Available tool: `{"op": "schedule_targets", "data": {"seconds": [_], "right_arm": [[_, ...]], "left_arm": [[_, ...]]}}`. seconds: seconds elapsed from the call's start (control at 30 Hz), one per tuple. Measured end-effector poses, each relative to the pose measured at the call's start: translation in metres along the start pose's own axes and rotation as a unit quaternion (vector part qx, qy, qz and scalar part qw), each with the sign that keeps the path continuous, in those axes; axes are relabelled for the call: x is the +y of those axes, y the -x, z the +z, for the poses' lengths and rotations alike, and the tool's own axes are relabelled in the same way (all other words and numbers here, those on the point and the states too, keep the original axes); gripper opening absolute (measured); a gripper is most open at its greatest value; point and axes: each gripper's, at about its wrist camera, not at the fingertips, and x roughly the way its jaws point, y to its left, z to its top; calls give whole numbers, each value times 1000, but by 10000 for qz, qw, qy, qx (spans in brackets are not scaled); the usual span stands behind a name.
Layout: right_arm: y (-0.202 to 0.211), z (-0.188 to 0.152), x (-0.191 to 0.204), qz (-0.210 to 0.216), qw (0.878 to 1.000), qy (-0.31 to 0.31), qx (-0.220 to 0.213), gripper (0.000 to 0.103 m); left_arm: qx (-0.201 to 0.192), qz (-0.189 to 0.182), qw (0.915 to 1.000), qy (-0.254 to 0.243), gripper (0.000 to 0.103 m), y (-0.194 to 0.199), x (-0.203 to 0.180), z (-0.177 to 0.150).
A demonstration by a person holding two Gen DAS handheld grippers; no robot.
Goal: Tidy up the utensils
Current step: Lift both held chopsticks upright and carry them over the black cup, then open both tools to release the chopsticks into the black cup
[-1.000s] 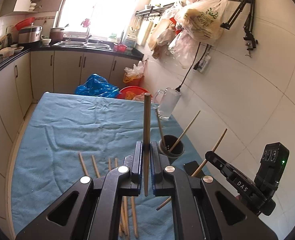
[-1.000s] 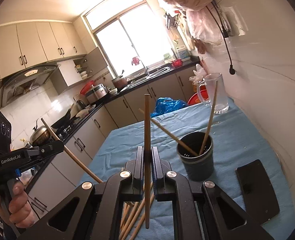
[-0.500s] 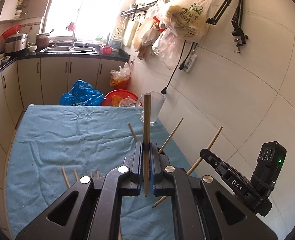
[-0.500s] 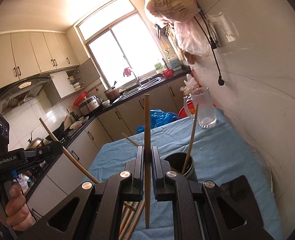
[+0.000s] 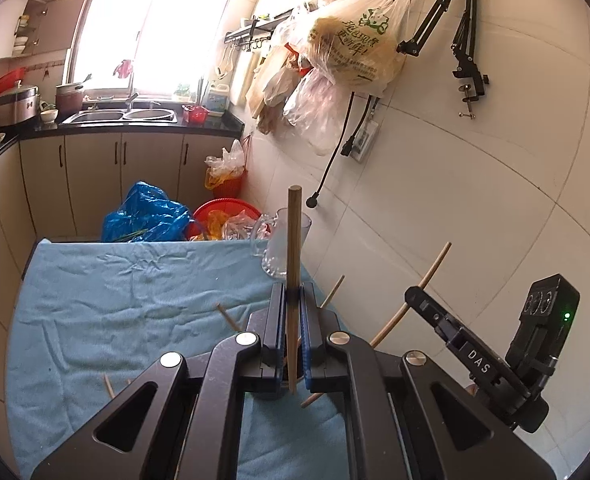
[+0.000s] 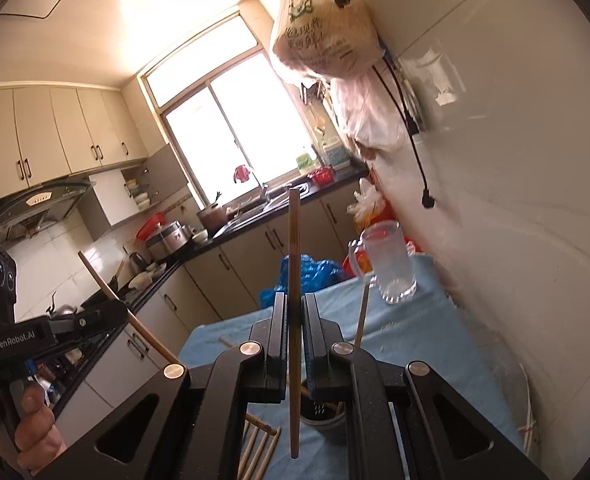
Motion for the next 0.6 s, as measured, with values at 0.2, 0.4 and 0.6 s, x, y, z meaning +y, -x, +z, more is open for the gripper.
{"op": "schedule_targets", "data": {"seconds": [0.2,0.4,0.6], "right_arm": [[-8,17,-3,-132,9997,32,-215,8],[-26,22,-10,-212,9996,-37,-193,8],[-45,16,-22,-342,9994,-49,-36,8]], "left_arm": [[-13,59,10000,-24,6,-22,-4,7],[141,112,9998,51,6,-50,2,9],[360,151,9992,105,6,-74,10,2]]}}
